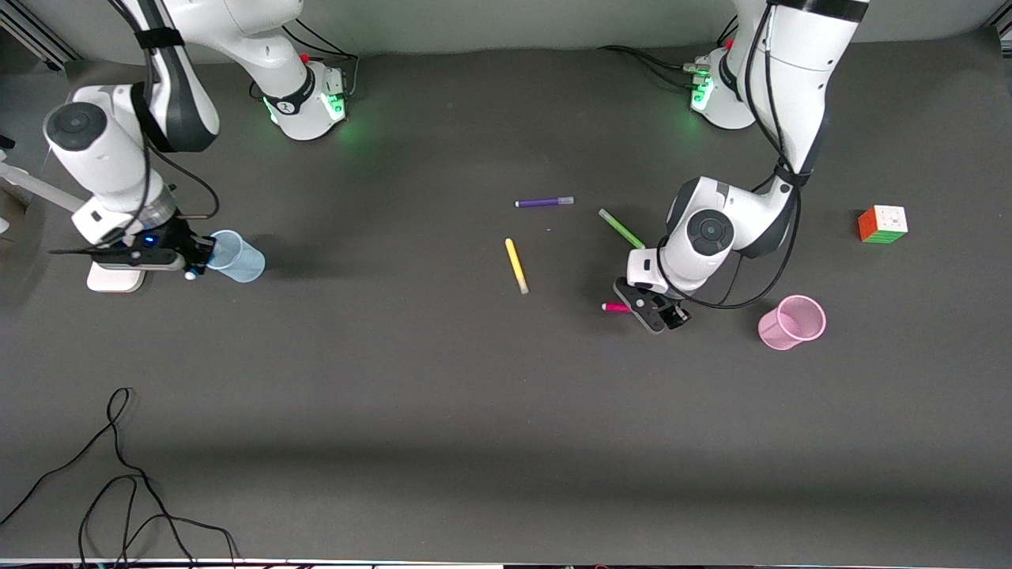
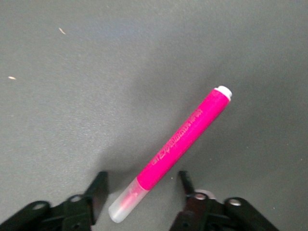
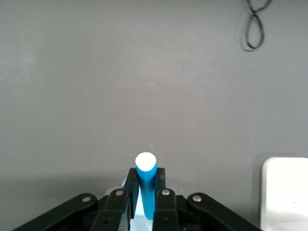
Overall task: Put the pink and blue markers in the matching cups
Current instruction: 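Carry the blue marker into the blue cup while the left gripper grasps pink, then lift the pink marker with the left gripper and carry it over the pink cup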
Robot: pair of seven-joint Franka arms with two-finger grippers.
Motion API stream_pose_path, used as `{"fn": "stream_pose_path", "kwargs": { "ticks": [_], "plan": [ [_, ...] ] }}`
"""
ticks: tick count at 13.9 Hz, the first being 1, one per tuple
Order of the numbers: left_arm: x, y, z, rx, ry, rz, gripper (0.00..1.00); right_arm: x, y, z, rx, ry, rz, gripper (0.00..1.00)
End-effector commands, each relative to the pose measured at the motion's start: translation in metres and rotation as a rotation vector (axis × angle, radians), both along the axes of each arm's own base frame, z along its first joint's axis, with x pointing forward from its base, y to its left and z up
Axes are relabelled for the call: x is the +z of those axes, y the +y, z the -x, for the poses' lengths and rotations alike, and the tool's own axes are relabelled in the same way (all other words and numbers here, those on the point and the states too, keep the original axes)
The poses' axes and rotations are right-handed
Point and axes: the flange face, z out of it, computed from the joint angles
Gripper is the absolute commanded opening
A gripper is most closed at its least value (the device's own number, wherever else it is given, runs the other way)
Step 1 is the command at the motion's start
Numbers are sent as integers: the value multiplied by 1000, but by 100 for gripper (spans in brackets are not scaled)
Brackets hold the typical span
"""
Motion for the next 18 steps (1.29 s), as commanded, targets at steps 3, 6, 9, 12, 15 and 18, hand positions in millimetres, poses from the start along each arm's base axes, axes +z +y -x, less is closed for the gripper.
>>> {"fn": "stream_pose_path", "kwargs": {
  "ticks": [3, 6, 9, 12, 15, 18],
  "plan": [
    [14, -1, -5, 52, 51, -16, 14, -6, -6, 17, -1, -8, -9, 0],
    [51, 2, -19, 106, 109, -37, 6, -21, -9, 18, -2, -19, -17, 0],
    [127, 28, -35, 191, 204, -35, 3, -38, -10, 20, -1, -28, -22, 0],
    [188, 59, -40, 305, 360, -21, 0, -44, -12, 20, -5, -29, -22, 10],
    [237, 126, -51, 407, 482, -66, 0, -51, -13, 21, -12, -6, -17, 100],
    [274, 186, -54, 476, 543, -78, 0, -45, -13, 20, -26, 37, -11, 100]
  ]
}}
